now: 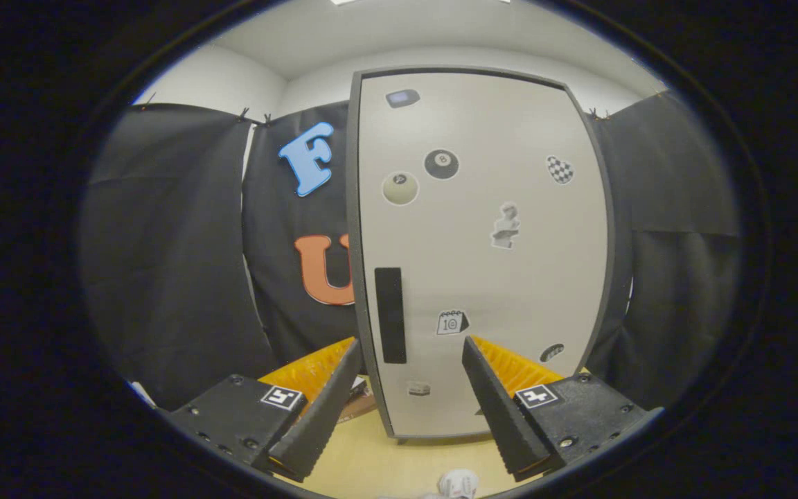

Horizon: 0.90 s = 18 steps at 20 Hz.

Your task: Open the shoe cabinet door, grab the shoes and put them into the shoe cabinet, then close the shoe cabinet door.

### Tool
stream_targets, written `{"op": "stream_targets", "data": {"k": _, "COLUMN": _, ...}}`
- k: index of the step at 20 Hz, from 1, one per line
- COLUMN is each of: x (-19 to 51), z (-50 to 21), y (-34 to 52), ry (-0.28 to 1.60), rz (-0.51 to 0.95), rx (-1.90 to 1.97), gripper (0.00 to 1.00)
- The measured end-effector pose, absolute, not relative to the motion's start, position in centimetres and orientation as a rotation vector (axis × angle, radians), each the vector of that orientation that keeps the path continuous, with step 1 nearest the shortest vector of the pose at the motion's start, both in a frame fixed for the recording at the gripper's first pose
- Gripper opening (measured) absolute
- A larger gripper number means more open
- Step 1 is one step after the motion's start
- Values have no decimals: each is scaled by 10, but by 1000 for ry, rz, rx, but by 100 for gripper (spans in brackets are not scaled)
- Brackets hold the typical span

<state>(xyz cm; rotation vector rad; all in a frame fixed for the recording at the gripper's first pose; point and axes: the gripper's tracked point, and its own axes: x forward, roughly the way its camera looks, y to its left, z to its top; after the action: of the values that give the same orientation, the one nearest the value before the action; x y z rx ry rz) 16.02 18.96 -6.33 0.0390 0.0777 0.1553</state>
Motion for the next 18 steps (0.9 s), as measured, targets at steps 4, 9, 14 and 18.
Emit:
{"op": "stream_targets", "data": {"k": 4, "x": 211, "z": -72, "y": 201, "ry": 105, "rz": 145, "rx": 26, "gripper": 95}}
{"op": "stream_targets", "data": {"k": 9, "x": 252, "z": -87, "y": 212, "ry": 145, "rz": 154, "rx": 29, "gripper": 84}}
{"op": "stream_targets", "data": {"k": 14, "x": 263, "z": -95, "y": 215, "ry": 161, "rz": 139, "rx": 42, "gripper": 54}}
{"op": "stream_targets", "data": {"k": 18, "x": 264, "z": -96, "y": 215, "ry": 162, "rz": 120, "rx": 30, "gripper": 40}}
